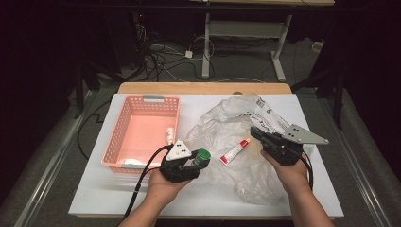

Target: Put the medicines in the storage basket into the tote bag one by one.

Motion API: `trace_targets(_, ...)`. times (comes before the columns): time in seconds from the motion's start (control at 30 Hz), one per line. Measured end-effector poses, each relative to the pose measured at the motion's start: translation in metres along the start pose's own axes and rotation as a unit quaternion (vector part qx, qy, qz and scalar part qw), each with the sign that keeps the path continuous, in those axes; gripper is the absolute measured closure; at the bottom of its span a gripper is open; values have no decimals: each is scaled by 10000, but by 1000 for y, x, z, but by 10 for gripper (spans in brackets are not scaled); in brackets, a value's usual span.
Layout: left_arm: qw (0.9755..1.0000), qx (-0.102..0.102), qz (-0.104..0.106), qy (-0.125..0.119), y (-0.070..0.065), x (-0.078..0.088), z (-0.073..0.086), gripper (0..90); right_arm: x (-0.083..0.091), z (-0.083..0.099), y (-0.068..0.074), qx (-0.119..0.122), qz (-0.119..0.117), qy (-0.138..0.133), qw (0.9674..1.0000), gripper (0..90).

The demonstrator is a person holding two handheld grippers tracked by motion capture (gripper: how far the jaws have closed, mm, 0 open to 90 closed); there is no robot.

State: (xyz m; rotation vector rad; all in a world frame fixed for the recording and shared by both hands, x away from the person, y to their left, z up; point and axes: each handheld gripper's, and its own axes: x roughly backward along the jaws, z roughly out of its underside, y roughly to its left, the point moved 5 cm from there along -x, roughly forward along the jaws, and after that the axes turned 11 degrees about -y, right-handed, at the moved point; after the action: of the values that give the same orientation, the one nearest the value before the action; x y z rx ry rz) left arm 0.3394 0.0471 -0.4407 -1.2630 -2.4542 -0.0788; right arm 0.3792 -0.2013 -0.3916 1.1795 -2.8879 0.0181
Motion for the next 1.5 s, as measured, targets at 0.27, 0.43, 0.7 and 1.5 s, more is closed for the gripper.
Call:
trace_targets(0.27, 9999, -88, 43, 41, -5, -27, -6, 542, 0, 0, -1, 5, -19, 3, 10000, 900)
trace_targets(0.43, 9999, -85, 34, 92, -2, -41, -6, 542, 0, 0, -1, -6, -25, 6, 10000, 900)
trace_targets(0.7, 9999, -17, -17, 111, 7, -59, -5, 542, 0, 1, -1, -42, -30, 16, 10000, 900)
trace_targets(1.5, 9994, -22, -311, 146, 22, -122, -16, 542, -3, 0, -2, -68, -32, -20, 10000, 900)
